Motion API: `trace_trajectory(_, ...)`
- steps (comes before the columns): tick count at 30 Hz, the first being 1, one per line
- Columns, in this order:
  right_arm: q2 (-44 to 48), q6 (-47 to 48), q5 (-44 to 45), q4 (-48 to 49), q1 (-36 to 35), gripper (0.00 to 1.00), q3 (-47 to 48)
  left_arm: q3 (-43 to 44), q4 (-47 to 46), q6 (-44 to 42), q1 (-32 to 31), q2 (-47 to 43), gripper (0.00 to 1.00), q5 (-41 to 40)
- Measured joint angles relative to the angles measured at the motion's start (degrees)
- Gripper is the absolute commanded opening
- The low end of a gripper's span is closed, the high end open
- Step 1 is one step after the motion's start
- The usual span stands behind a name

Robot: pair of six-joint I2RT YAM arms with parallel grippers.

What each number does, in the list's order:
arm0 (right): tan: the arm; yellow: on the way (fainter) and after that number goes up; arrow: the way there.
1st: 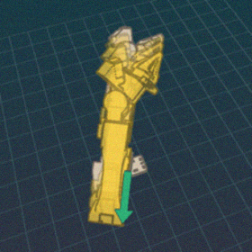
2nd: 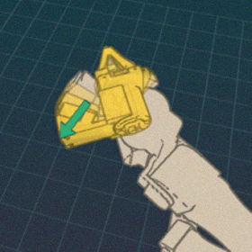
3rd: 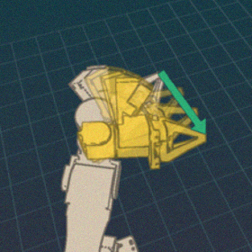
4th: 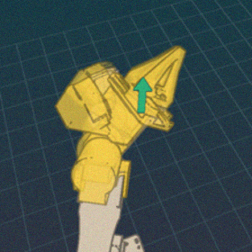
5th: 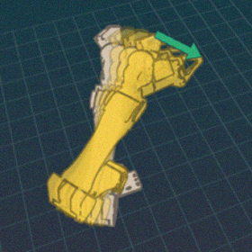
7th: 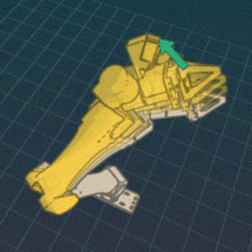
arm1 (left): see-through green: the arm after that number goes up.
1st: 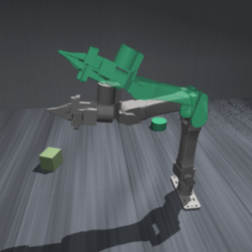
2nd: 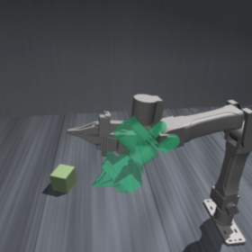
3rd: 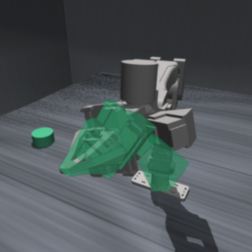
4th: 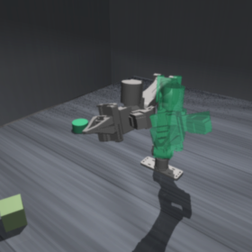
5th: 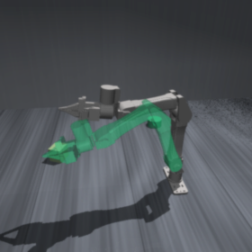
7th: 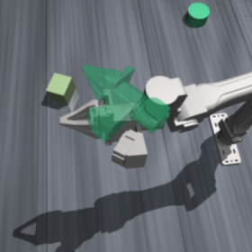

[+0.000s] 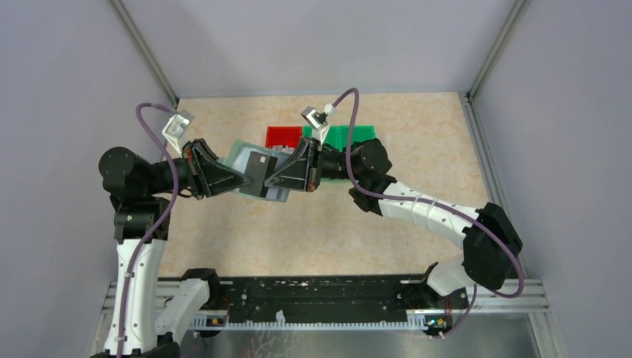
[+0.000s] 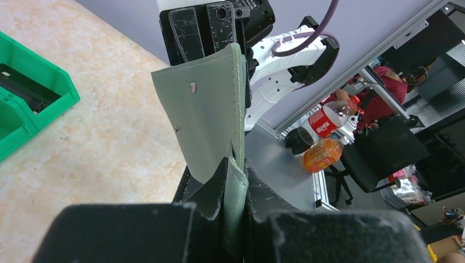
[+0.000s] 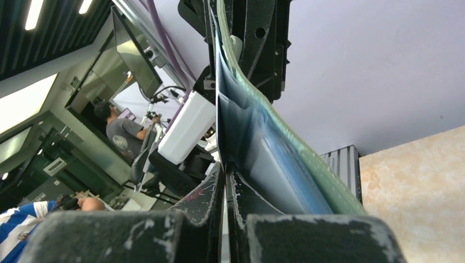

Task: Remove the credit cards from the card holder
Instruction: Remove the credit card from the card holder.

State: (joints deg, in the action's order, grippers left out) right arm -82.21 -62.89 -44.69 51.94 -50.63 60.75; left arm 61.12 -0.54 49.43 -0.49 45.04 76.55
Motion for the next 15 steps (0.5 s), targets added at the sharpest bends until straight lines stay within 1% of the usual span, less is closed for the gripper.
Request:
trace_trajectory(9,2.0,-0.8,1.5,3.2,0.0,0.0,-3.8,0.0,-2.1,2.0,0.0,0.0,0.08,0.2)
trace_trajectory(10,2.1,-0.8,1.5,3.2,0.0,0.06,-4.0,0.0,-2.1,2.0,0.0,0.0,0.07,0.2)
trace_trajectory(12,2.3,-0.9,1.5,3.3,0.0,0.23,-4.1,0.0,-2.1,2.0,0.0,0.0,0.04,0.2)
trace_trajectory(14,2.3,-1.2,1.5,3.4,0.0,0.32,-4.1,0.0,-2.1,2.0,0.0,0.0,0.02,0.2)
trace_trajectory(15,2.3,-1.7,1.5,3.5,0.0,0.33,-4.1,0.0,-2.1,1.9,0.0,0.0,0.0,0.2)
